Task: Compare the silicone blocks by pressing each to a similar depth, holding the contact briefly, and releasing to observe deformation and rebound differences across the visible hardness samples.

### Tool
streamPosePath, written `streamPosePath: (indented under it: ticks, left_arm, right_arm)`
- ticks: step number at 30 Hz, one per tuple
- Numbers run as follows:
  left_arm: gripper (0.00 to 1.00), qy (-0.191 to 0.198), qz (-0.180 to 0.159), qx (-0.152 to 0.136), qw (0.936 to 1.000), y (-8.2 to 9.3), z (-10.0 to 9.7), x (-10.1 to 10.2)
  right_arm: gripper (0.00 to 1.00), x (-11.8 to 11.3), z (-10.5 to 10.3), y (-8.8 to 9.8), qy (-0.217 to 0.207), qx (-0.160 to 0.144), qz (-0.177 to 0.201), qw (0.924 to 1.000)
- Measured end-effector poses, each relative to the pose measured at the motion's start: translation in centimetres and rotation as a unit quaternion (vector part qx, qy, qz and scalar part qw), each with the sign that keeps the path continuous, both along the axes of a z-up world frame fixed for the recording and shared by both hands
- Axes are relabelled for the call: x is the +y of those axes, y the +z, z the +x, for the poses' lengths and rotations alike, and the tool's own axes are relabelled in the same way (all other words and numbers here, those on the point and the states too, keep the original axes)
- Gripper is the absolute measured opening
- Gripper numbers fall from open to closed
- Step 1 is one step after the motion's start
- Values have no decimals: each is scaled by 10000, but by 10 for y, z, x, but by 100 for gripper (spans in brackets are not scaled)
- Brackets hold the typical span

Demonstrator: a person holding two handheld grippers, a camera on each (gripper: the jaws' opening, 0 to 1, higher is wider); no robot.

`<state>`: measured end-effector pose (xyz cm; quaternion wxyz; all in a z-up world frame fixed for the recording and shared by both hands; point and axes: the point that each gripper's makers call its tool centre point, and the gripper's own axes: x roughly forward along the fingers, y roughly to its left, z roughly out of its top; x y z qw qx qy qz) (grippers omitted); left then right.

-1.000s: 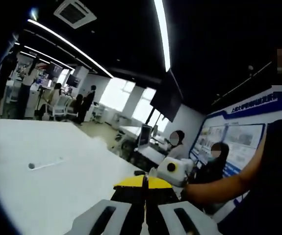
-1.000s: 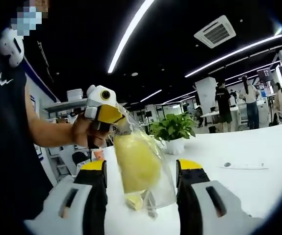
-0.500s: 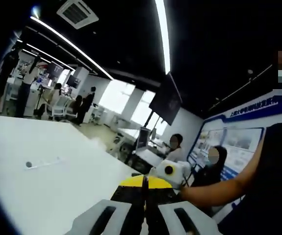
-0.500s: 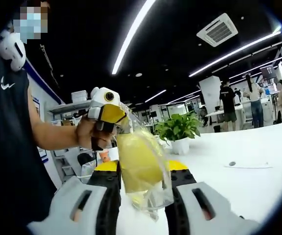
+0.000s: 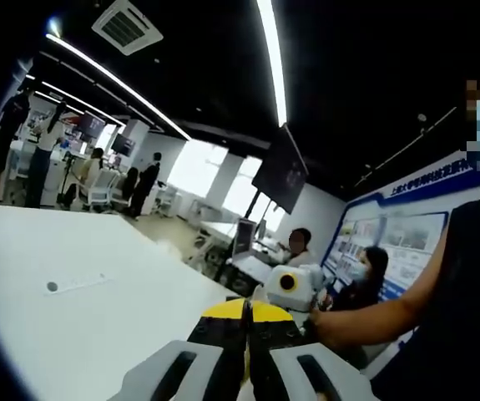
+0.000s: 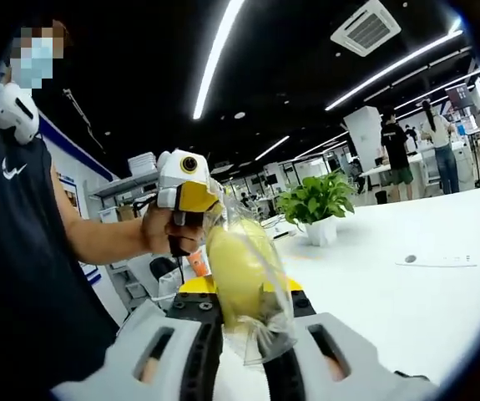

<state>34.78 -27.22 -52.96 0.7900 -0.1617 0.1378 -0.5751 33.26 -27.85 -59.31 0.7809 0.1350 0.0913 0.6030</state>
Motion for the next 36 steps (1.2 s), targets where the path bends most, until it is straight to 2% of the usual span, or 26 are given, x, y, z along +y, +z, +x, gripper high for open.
streamPosePath:
  ticks: [3,10,11,13,17,19,25,34,36]
  left_arm:
    - [0,-11,27,-28,10000,-3,-1,2]
    - [0,64,84,-175,9998,-6,-2,6]
    - [0,101,64,-312,9994,-5,-2,7]
    - [0,111,83,-365,9992,-6,-3,8]
    - [0,70,116,-369,9992,-8,-3,12]
    - [0,86,245,-595,9979,-11,-3,13]
    - [1,-52,237,-744,9969,-12,-7,14]
    - [0,-51,316,-742,9967,-14,-8,15]
    - [0,-23,308,-659,9973,-15,-8,16]
  right_arm:
    - [8,1,-2,-1,13,50,-88,9999]
    - [5,5,-7,-4,170,428,-210,9987]
    - [5,5,-7,-3,150,451,-207,9987]
    - [4,6,-6,-4,172,542,-283,9980]
    - [4,9,-9,-5,223,562,-376,9975]
    - [4,10,-10,-7,244,558,-444,9972]
    - [4,10,-12,-9,354,561,-559,9962]
    - [4,11,-13,-11,408,552,-673,9954]
    - [4,12,-15,-11,440,597,-665,9950]
